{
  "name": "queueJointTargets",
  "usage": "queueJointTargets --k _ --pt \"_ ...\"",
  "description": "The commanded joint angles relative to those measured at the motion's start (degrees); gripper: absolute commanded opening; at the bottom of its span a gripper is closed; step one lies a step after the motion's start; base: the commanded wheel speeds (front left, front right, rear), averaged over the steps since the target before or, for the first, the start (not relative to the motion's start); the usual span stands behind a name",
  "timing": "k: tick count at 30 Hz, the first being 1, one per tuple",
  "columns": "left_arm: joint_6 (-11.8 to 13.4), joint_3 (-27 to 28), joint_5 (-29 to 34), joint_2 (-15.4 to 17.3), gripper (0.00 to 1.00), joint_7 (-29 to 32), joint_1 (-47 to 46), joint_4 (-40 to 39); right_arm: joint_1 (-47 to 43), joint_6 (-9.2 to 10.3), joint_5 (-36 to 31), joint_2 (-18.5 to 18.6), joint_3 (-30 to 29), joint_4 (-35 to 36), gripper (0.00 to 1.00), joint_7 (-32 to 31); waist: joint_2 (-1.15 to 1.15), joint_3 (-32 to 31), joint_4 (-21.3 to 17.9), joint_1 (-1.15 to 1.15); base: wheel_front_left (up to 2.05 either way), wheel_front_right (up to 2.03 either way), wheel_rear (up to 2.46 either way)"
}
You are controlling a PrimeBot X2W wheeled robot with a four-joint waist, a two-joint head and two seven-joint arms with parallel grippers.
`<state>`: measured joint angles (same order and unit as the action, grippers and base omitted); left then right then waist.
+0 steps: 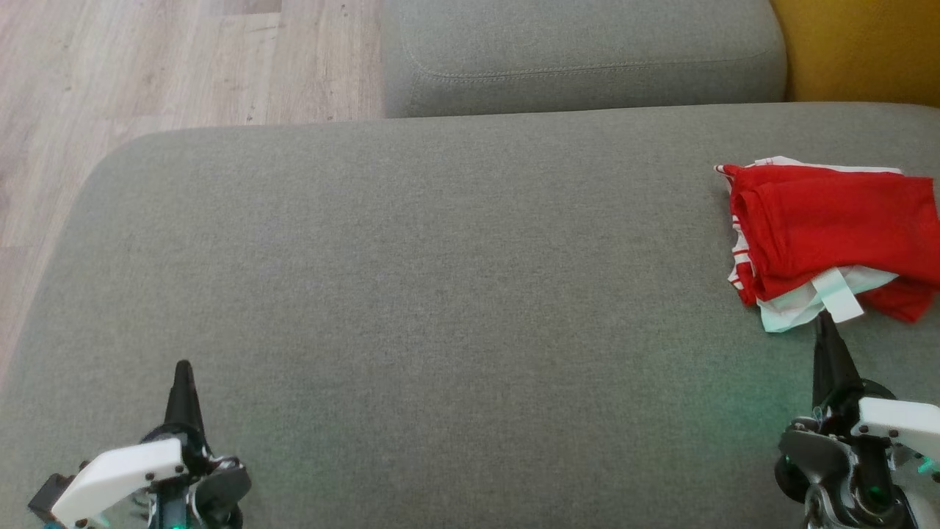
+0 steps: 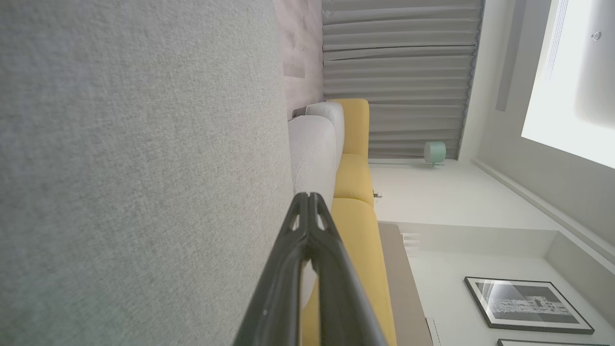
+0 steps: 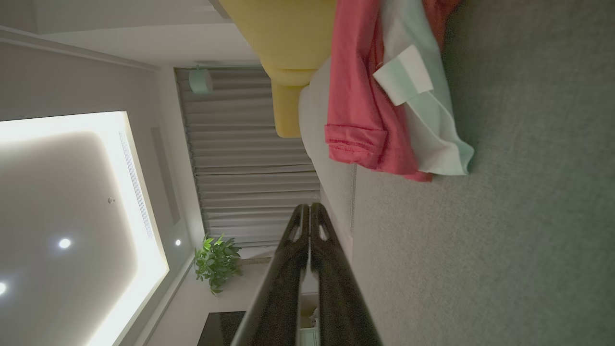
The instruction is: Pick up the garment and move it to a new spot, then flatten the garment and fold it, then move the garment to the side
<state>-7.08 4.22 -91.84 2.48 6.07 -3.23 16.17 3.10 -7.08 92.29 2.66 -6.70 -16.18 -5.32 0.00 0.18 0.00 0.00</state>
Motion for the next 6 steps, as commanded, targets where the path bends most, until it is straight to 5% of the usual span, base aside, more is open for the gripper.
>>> queueJointTargets --k 1,6 --pt "-0.41 2.28 -0.33 0.45 0.0 0.41 -2.97 -2.1 3.01 -0.41 0.56 0.83 1.01 2.2 0.0 -0.49 0.0 0.0 0.0 0.0 0.0 0.0 0.0" --pt "-0.41 2.29 -0.33 0.45 0.0 0.41 -2.97 -2.1 3.02 -0.41 0.51 0.79 0.95 2.19 0.0 -0.54 0.0 0.0 0.0 0.0 0.0 0.0 0.0"
